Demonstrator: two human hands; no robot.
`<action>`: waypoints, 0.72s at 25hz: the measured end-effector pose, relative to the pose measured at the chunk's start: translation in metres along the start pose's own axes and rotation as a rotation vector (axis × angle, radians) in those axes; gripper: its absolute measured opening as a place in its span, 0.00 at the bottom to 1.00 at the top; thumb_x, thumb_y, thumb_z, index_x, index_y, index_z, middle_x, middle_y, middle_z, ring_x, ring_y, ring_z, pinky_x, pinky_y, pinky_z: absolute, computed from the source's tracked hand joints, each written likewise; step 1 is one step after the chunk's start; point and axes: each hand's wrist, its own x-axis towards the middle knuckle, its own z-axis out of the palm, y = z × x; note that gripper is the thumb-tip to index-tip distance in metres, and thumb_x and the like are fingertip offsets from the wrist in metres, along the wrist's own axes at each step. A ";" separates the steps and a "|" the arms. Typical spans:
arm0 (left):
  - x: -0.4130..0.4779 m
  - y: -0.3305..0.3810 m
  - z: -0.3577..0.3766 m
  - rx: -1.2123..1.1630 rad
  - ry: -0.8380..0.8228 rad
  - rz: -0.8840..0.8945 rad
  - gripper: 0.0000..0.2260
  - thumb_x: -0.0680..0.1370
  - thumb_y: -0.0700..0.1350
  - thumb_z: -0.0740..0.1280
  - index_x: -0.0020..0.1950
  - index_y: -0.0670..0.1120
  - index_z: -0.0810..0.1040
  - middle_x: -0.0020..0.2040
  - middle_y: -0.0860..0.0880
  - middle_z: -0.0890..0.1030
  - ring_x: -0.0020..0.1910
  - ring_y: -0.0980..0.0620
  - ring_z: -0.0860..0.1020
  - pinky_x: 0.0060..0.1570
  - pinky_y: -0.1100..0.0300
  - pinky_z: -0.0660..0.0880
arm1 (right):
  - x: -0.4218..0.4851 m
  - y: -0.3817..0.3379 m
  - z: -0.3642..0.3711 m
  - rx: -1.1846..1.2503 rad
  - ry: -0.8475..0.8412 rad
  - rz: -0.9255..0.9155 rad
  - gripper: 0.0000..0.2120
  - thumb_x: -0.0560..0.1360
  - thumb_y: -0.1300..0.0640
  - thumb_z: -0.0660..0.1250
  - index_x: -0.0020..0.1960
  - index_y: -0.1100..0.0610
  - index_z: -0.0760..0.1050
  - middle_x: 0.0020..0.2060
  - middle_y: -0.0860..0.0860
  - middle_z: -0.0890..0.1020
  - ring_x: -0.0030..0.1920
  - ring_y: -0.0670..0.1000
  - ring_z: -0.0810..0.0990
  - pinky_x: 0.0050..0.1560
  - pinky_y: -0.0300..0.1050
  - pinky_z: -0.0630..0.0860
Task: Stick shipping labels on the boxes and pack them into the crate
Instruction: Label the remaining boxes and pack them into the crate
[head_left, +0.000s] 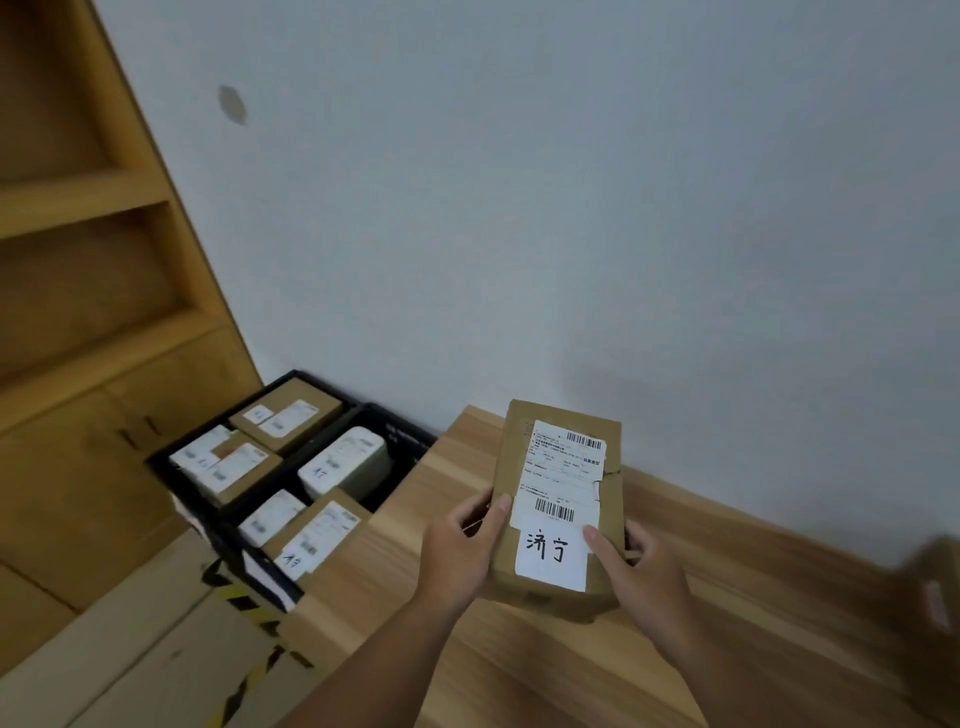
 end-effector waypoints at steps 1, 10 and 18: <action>0.008 -0.001 -0.024 0.006 0.015 0.007 0.17 0.78 0.59 0.71 0.65 0.57 0.82 0.50 0.64 0.86 0.49 0.65 0.83 0.43 0.67 0.81 | 0.004 -0.007 0.024 -0.012 -0.004 -0.005 0.08 0.77 0.44 0.71 0.55 0.40 0.80 0.43 0.34 0.86 0.41 0.38 0.85 0.31 0.33 0.78; 0.133 -0.024 -0.282 0.100 0.003 0.004 0.17 0.79 0.61 0.68 0.66 0.59 0.81 0.50 0.62 0.86 0.48 0.64 0.84 0.50 0.57 0.84 | 0.055 -0.072 0.303 -0.010 -0.012 0.049 0.06 0.77 0.45 0.70 0.53 0.42 0.80 0.41 0.35 0.86 0.41 0.37 0.85 0.31 0.32 0.78; 0.272 -0.042 -0.357 0.109 -0.113 -0.034 0.11 0.80 0.57 0.67 0.62 0.63 0.81 0.51 0.60 0.86 0.48 0.62 0.85 0.41 0.62 0.83 | 0.157 -0.085 0.413 -0.013 0.046 0.119 0.04 0.77 0.42 0.69 0.50 0.36 0.75 0.41 0.32 0.84 0.41 0.35 0.84 0.33 0.33 0.79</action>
